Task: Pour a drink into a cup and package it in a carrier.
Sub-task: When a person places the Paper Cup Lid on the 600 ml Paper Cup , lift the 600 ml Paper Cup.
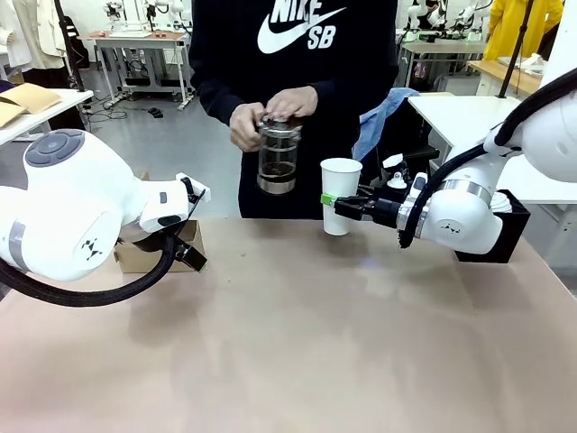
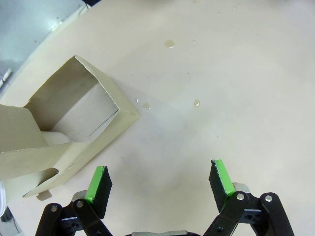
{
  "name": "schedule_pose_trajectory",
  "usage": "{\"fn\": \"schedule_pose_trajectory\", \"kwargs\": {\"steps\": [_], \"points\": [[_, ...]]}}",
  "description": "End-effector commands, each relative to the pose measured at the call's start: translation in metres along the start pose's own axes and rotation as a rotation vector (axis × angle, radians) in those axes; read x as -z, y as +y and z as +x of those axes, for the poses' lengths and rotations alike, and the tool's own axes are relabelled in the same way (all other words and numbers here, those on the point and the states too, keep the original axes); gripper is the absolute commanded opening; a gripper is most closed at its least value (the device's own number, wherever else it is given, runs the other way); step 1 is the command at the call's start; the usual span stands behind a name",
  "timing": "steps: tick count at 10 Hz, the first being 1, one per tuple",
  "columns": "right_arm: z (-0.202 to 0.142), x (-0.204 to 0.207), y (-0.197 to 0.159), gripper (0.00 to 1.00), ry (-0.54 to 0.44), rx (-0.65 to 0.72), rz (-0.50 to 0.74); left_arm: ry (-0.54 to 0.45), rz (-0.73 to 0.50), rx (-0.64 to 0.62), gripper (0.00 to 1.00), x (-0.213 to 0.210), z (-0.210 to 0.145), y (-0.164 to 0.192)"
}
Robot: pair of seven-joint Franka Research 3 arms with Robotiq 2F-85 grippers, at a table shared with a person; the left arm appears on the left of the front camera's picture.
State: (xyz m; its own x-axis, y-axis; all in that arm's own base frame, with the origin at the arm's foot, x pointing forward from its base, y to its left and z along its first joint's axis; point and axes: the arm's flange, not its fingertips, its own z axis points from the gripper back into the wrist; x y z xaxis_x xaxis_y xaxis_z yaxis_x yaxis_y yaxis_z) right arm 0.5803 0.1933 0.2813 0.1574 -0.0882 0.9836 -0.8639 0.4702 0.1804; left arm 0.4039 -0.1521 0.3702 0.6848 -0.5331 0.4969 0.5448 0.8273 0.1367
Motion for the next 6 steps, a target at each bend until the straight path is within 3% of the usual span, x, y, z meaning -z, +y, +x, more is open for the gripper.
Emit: {"fn": "schedule_pose_trajectory", "kwargs": {"steps": [1,6], "points": [[0.0032,0.0024,0.0014,0.81,0.001,-0.003,-0.003,-0.001,-0.001,0.000,1.00,-0.0003,-0.0002,0.0001],[0.0032,0.0024,0.0014,0.81,0.001,-0.003,-0.003,-0.001,-0.001,0.000,1.00,-0.0003,-0.0002,0.0001]]}}
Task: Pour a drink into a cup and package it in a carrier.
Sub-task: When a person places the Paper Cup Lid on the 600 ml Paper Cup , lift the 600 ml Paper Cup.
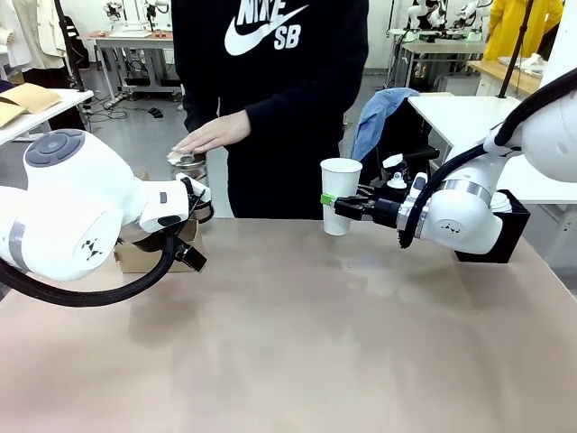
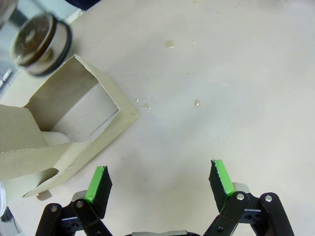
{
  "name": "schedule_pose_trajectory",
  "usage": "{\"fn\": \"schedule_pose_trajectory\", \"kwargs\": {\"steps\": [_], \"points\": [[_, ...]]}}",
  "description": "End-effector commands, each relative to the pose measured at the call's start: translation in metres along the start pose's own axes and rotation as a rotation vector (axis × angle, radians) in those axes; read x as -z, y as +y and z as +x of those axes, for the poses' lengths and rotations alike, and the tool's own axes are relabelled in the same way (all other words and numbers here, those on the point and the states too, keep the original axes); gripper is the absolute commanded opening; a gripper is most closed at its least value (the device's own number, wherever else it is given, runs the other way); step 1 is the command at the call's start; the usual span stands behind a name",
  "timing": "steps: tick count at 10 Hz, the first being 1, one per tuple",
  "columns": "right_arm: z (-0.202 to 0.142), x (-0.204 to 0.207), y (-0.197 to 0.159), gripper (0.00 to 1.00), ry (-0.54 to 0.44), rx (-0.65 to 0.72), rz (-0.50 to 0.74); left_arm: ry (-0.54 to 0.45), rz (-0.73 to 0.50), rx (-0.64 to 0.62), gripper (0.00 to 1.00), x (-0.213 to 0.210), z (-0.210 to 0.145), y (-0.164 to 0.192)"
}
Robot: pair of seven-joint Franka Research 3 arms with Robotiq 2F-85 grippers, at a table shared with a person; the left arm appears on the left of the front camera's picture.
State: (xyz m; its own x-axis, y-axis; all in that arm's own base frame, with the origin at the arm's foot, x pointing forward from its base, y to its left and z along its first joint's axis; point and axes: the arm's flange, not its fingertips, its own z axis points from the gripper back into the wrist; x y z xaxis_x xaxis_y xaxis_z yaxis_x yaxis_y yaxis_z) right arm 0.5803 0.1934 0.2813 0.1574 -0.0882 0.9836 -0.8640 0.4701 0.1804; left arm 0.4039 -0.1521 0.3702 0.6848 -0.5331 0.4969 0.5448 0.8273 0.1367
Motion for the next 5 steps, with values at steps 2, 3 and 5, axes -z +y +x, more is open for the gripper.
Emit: {"fn": "schedule_pose_trajectory", "kwargs": {"steps": [2,3,5], "points": [[0.0032,0.0024,0.0013,0.81,0.001,-0.003,-0.004,-0.001,-0.001,0.000,1.00,-0.0003,-0.0002,0.0001],[0.0032,0.0024,0.0013,0.81,0.001,-0.003,-0.004,-0.001,-0.001,0.000,1.00,-0.0003,-0.0002,0.0001],[0.0032,0.0024,0.0013,0.81,0.001,-0.003,-0.004,-0.001,-0.001,0.000,1.00,-0.0003,-0.0002,0.0001]]}}
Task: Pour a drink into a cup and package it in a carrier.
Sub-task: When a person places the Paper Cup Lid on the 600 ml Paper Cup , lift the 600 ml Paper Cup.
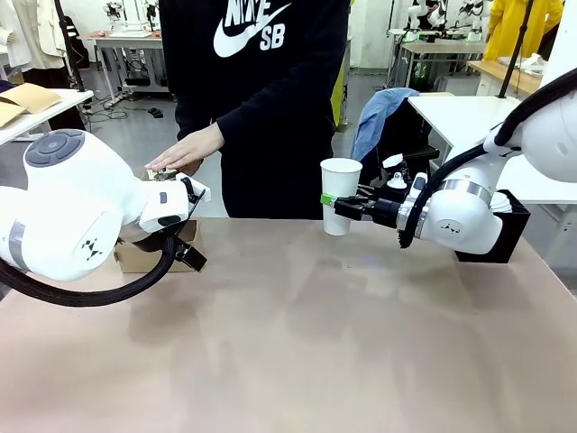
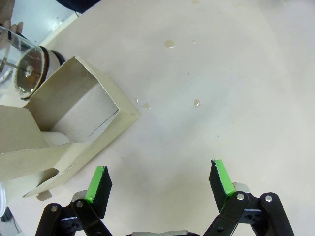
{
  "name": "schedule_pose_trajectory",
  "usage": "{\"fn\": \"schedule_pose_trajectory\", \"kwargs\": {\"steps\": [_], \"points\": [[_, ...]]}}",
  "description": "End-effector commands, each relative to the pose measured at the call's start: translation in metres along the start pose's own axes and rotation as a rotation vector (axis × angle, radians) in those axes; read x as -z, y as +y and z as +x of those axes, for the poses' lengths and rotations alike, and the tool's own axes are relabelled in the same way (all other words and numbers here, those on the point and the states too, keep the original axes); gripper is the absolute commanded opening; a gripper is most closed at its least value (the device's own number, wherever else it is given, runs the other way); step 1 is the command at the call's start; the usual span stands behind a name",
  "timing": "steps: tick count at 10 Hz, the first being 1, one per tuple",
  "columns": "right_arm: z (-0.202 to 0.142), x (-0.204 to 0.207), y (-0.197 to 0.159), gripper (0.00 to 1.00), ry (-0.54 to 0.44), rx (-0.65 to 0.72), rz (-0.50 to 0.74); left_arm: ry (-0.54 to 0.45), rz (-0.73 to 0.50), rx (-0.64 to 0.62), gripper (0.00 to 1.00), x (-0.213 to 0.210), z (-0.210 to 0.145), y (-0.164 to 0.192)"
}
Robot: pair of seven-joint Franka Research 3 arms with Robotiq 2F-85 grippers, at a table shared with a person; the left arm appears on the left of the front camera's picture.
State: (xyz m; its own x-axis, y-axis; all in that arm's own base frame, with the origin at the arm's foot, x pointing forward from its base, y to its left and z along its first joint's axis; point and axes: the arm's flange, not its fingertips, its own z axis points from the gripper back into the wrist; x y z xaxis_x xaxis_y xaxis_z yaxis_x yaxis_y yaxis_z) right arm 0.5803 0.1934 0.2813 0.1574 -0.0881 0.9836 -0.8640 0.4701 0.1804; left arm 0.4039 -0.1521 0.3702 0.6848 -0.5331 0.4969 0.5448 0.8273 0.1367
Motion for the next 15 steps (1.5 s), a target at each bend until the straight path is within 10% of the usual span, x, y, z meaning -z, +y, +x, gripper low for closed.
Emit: {"fn": "schedule_pose_trajectory", "kwargs": {"steps": [1,15], "points": [[0.0032,0.0024,0.0013,0.81,0.001,-0.003,-0.004,-0.001,-0.001,0.000,1.00,-0.0003,-0.0002,0.0001],[0.0032,0.0024,0.0013,0.81,0.001,-0.003,-0.004,-0.001,-0.001,0.000,1.00,-0.0003,-0.0002,0.0001]]}}
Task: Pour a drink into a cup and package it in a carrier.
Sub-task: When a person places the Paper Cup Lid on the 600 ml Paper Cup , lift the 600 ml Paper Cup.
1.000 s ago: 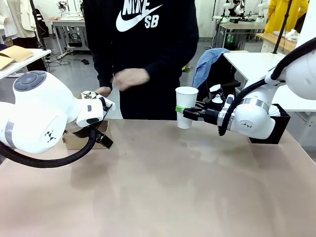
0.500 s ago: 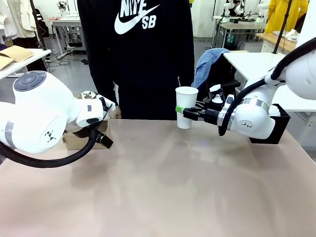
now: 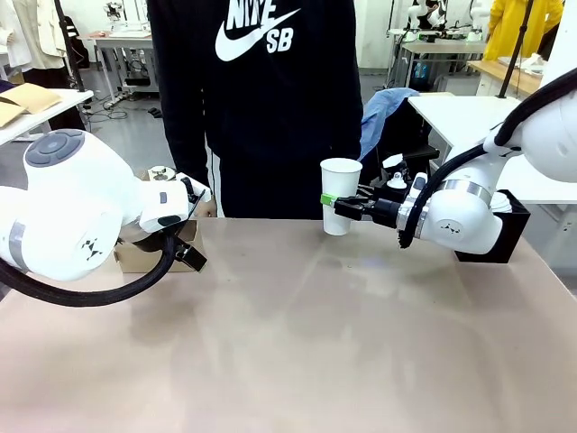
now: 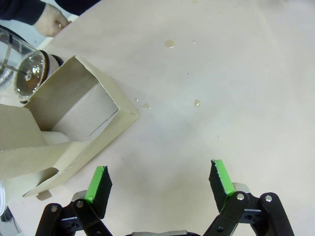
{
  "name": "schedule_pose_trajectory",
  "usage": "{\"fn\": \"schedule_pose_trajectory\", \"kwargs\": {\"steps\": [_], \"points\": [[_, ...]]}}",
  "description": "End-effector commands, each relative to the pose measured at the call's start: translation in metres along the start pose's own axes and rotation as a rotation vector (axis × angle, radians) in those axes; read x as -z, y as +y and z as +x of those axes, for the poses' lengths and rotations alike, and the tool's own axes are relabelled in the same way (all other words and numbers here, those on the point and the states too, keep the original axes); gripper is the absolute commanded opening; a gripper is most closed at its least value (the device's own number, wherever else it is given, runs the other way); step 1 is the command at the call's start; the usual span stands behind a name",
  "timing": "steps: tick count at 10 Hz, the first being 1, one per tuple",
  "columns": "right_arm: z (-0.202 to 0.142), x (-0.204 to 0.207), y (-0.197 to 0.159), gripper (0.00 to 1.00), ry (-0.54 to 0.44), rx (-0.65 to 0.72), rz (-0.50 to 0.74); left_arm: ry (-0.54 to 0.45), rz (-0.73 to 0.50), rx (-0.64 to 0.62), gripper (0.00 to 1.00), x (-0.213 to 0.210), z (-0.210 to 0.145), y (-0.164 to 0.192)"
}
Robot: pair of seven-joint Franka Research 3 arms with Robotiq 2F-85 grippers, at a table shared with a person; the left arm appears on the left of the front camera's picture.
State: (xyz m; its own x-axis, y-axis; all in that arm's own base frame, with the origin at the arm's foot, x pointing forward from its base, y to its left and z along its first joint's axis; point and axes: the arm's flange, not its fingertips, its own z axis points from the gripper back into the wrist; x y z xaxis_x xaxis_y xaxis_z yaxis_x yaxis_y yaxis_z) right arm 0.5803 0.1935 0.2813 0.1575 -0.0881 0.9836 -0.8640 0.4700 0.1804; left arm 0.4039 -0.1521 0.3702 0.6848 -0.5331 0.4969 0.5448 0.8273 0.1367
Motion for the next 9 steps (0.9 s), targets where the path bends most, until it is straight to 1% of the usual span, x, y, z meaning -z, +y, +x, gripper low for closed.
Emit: {"fn": "schedule_pose_trajectory", "kwargs": {"steps": [1,9], "points": [[0.0032,0.0023,0.0013,0.81,0.001,-0.003,-0.004,-0.001,-0.001,0.000,1.00,-0.0003,-0.0002,0.0001],[0.0032,0.0023,0.0013,0.81,0.001,-0.003,-0.004,-0.001,-0.001,0.000,1.00,-0.0003,-0.0002,0.0001]]}}
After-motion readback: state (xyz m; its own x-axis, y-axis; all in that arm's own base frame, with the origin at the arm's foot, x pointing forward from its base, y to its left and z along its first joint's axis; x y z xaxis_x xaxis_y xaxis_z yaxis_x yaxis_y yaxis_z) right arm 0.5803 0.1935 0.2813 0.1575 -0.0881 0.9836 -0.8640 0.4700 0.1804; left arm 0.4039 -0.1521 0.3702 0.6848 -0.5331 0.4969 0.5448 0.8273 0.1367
